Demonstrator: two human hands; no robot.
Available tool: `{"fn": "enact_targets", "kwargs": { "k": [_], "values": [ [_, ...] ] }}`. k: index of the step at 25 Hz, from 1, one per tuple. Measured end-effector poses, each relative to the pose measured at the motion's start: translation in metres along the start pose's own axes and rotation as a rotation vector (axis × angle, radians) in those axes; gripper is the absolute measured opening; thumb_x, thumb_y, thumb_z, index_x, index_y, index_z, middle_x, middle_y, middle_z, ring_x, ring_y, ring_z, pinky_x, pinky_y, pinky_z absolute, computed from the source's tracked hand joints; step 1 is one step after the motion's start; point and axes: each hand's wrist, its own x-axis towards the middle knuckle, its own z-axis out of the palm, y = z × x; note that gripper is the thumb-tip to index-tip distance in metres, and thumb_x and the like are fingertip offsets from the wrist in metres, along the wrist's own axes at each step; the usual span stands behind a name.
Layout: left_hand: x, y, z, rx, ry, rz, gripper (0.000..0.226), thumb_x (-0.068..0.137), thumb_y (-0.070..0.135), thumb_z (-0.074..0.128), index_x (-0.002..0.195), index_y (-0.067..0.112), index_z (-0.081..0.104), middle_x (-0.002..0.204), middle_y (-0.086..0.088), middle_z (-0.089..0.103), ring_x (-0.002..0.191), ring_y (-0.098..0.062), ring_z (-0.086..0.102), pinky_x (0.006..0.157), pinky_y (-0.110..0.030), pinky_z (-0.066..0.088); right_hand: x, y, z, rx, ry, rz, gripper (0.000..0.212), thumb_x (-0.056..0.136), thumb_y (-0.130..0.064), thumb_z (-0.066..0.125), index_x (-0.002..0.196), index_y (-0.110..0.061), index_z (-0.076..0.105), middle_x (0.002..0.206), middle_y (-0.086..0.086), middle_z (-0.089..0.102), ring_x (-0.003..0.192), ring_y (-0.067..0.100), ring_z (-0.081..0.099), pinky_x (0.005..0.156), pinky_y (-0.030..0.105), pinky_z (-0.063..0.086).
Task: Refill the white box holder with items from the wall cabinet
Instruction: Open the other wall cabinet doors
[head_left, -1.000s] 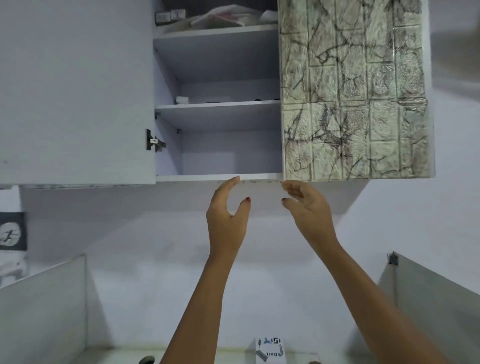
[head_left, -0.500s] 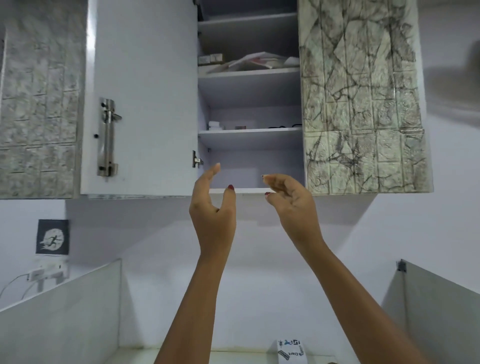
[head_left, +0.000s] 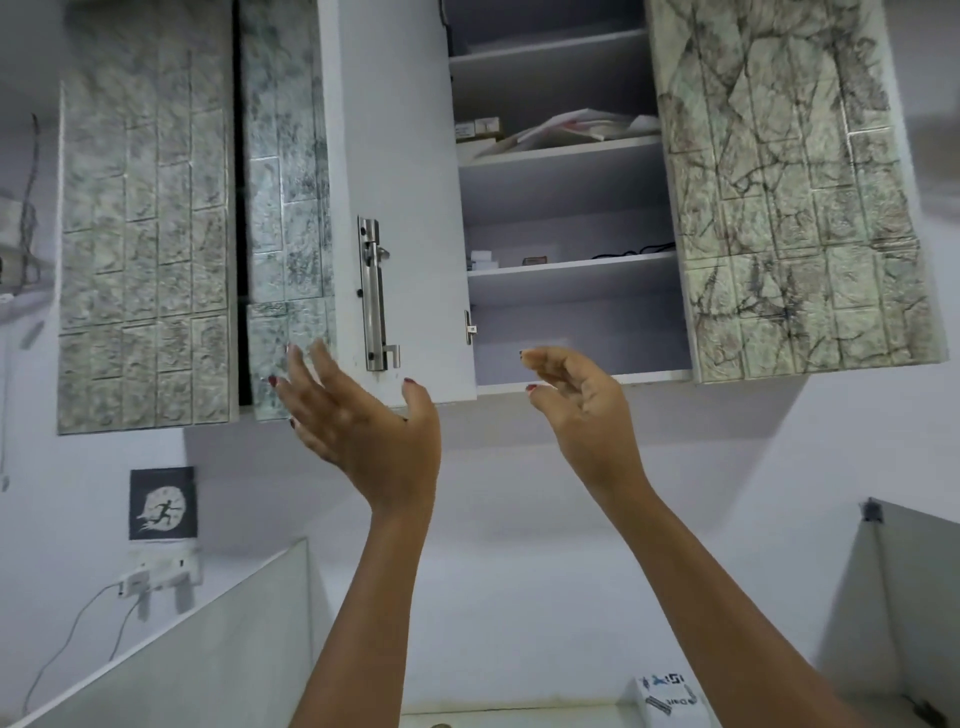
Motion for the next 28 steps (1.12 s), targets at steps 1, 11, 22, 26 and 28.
{"fn": "enact_targets", "kwargs": {
  "k": [1,11,22,26,28],
  "values": [
    [0.006,-0.005,-0.001,-0.084,-0.054,-0.081,0.073,0.074,0.021,0.056,0.14,0.009,0.026,0.149,-0.014,0.03,0.14,-0.031,0.024,0.112,-0.049,0.024,-0.002,0.002,0.005,-0.007,0.004,0.008,0.028,0.081,-0.002,0.055,0.101,-0.021,0.062,0.102,-0.009,0.065,0.106,0.011,0.06,0.098,0.034,0.048],
    [-0.045,0.014,0.045,-0.441,-0.225,0.114,0.051,0.074,0.029,0.05,0.119,0.007,0.055,0.104,-0.001,0.053,0.097,-0.011,0.051,0.081,-0.009,0.037,0.021,0.023,-0.038,-0.175,0.175,-0.046,0.028,0.082,-0.004,0.056,0.101,-0.024,0.06,0.103,-0.009,0.062,0.106,0.013,0.059,0.093,0.026,0.047],
    [-0.165,0.025,0.306,0.001,-0.755,0.513,0.06,0.08,0.058,0.019,0.139,0.047,0.013,0.158,0.006,-0.004,0.145,-0.023,-0.009,0.111,-0.063,0.001,0.134,0.173,-0.25,-0.432,0.285,0.083,0.043,0.086,-0.012,0.053,0.127,-0.024,0.05,0.136,-0.002,0.049,0.126,0.018,0.044,0.102,0.032,0.037],
    [-0.19,0.005,0.397,0.235,-0.723,0.507,0.069,0.077,0.049,0.033,0.141,0.044,0.008,0.158,0.001,-0.008,0.144,-0.029,-0.013,0.109,-0.066,0.001,0.192,0.251,-0.305,-0.691,0.037,0.045,0.054,0.085,-0.011,0.055,0.136,-0.021,0.039,0.149,0.003,0.034,0.137,0.018,0.03,0.103,0.025,0.026],
    [-0.193,-0.005,0.421,0.314,-0.725,0.497,0.074,0.075,0.044,0.038,0.142,0.043,0.006,0.158,0.0,-0.01,0.144,-0.03,-0.015,0.109,-0.066,-0.001,0.211,0.282,-0.315,-0.806,-0.082,-0.014,0.06,0.084,-0.012,0.055,0.14,-0.021,0.033,0.155,0.005,0.021,0.143,0.02,0.016,0.11,0.033,0.023]
  ]
}}
